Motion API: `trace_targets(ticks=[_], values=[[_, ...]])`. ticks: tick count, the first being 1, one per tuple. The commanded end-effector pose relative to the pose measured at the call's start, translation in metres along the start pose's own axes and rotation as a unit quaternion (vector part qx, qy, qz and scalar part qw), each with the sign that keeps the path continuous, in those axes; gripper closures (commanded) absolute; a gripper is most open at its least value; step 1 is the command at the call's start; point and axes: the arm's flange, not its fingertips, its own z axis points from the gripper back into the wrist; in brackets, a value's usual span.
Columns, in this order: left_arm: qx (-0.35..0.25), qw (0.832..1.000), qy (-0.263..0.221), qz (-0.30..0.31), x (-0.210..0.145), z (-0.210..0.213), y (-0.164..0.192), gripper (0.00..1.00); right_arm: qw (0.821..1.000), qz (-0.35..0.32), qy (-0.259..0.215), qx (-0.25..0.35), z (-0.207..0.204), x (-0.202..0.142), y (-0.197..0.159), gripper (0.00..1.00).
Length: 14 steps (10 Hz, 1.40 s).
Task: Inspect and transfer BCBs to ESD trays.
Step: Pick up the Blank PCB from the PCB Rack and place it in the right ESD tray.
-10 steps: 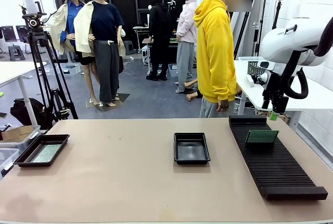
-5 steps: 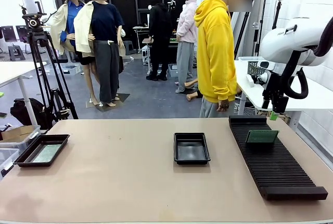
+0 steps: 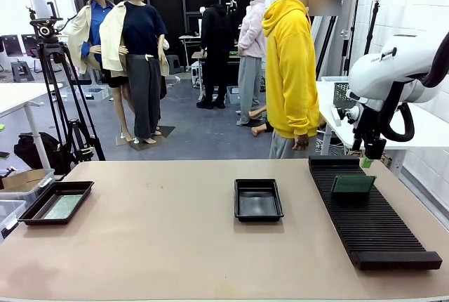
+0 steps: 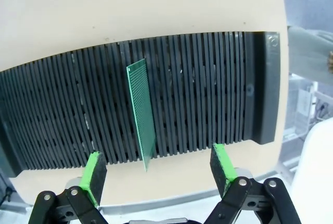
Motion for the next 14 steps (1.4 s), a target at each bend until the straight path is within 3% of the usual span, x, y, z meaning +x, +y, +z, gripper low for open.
trace_targets(ticks=[1, 14], values=[[0.005, 1.0, -0.003, 0.0, 0.0, 0.001, -0.002, 0.0, 1.0, 0.012, 0.012, -0.003, -0.012, -0.001, 0.01, 0.0], [0.005, 1.0, -0.003, 0.0, 0.0, 0.001, -0.002, 0.0, 1.0, 0.005, 0.009, 0.017, -0.068, -0.007, -0.025, 0.0]])
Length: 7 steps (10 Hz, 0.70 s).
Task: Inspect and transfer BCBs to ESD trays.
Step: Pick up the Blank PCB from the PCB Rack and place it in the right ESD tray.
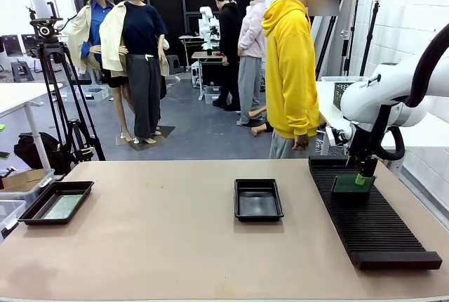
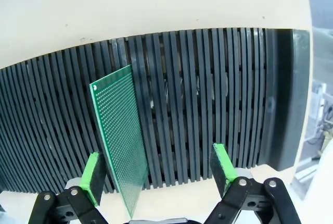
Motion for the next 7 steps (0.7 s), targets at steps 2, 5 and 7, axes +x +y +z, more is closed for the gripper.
trace_targets(ticks=[2, 5, 7], values=[[0.005, 1.0, -0.003, 0.0, -0.0004, 0.0005, -0.0016, 0.0, 1.0, 0.008, 0.002, 0.013, -0.0052, -0.0028, -0.0134, 0.0], [0.005, 1.0, -0.003, 0.0, -0.0004, 0.0005, -0.0016, 0.0, 1.0, 0.01, 0.0, 0.013, -0.005, -0.0035, -0.0135, 0.24], [0.005, 1.0, -0.003, 0.0, -0.0004, 0.0005, -0.0016, 0.0, 1.0, 0.011, 0.0, 0.022, -0.0071, -0.0029, -0.0164, 0.62]])
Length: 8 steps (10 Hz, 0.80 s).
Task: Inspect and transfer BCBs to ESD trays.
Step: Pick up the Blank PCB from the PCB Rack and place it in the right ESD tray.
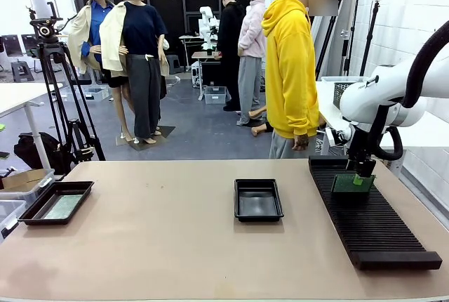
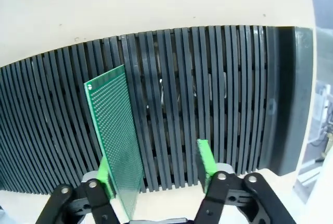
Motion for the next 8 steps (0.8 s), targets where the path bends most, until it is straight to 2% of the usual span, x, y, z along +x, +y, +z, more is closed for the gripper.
trace_targets(ticks=[1, 2, 8], values=[[0.005, 1.0, -0.003, 0.0, -0.0004, 0.0005, -0.0017, 0.0, 1.0, 0.013, 0.001, 0.018, -0.0013, 0.0004, -0.0092, 0.81], [0.005, 1.0, -0.003, 0.0, -0.0004, 0.0005, -0.0017, 0.0, 1.0, 0.015, 0.0, 0.022, -0.0015, 0.0013, -0.0111, 1.0], [0.005, 1.0, -0.003, 0.0, -0.0004, 0.0005, -0.0017, 0.0, 0.998, 0.018, 0.023, 0.059, -0.0056, 0.0047, -0.0154, 1.0]])
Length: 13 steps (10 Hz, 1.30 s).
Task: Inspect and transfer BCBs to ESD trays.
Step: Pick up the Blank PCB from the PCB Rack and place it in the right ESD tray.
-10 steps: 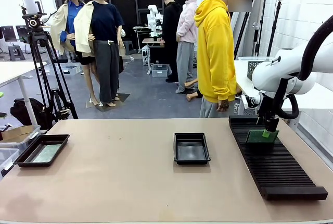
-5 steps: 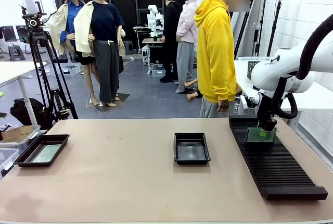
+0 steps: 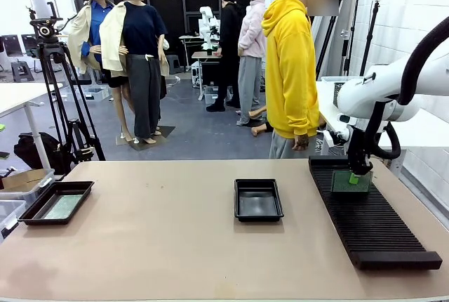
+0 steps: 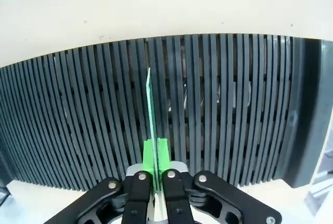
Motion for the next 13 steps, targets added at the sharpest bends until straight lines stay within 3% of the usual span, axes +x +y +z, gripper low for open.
trace_targets(ticks=[1, 6, 13], values=[[0.005, 1.0, -0.003, 0.0, 0.0, 0.001, -0.002, 0.0, 1.0, -0.002, -0.003, -0.006, 0.0, 0.0, 0.0, 1.0], [0.005, 1.0, -0.003, 0.0, 0.0, 0.001, -0.002, 0.0, 1.0, 0.0, 0.0, 0.0, 0.0, 0.0, 0.0, 1.0], [0.005, 1.0, -0.003, 0.0, 0.0, 0.001, -0.002, 0.0, 0.998, -0.02, 0.012, -0.061, 0.061, 0.029, 0.04, 1.0]])
